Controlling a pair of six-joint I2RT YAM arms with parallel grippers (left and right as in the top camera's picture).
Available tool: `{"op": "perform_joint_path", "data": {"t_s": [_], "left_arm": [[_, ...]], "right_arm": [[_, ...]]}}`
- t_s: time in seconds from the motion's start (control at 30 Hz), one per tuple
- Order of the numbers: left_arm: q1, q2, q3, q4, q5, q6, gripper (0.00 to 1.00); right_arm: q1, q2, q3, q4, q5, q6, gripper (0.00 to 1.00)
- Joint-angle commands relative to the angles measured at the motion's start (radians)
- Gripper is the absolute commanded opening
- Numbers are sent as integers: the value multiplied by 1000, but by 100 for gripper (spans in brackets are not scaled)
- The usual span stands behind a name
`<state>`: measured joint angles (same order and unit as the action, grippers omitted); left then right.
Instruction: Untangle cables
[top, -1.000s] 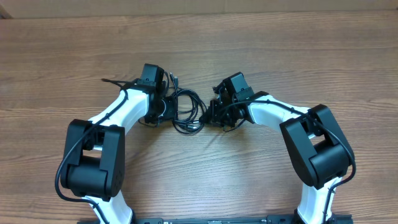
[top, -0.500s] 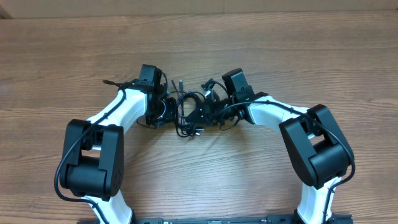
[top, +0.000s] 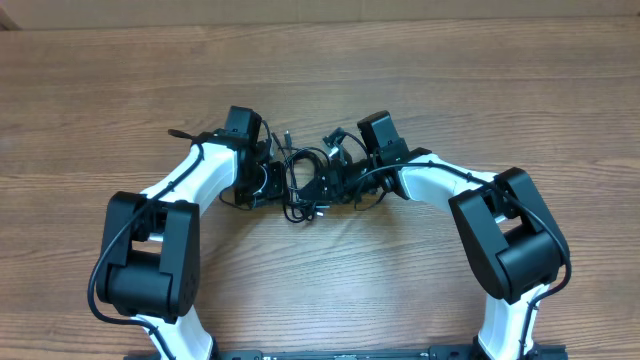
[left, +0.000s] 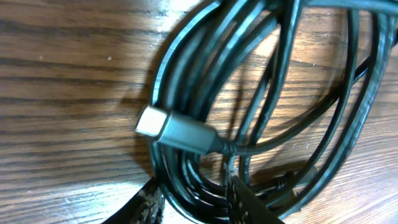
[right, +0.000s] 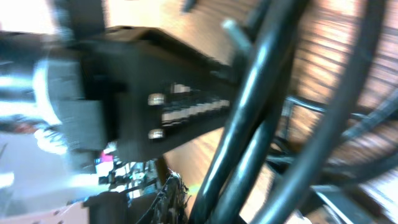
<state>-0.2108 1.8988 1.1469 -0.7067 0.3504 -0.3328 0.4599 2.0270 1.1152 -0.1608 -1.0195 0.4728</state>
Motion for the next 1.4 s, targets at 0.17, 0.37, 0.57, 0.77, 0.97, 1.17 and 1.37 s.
{"op": "perform_joint_path", "data": {"t_s": [0.17, 0.37, 0.57, 0.77, 0.97, 1.17, 1.37], "left_arm": [[-45, 9, -2, 20, -56, 22, 45], [-38, 8, 14, -19, -35, 36, 62], [35, 3, 181, -220, -31, 101, 69], [68, 4, 229, -187, -42, 73, 62], [34, 11, 164, -55, -60, 37, 40], [5, 11, 69, 115, -100, 31, 44], [0, 11, 51, 154, -141, 33, 27]], "right_arm": [[5, 4, 3, -45, 184, -6, 33], [5, 4, 4, -113, 311, 62, 48], [5, 4, 50, -262, 489, 104, 77], [5, 4, 77, -297, 557, 106, 84], [5, 4, 77, -290, 576, 105, 92], [5, 4, 77, -267, 575, 103, 100], [5, 4, 77, -267, 575, 103, 100]]}}
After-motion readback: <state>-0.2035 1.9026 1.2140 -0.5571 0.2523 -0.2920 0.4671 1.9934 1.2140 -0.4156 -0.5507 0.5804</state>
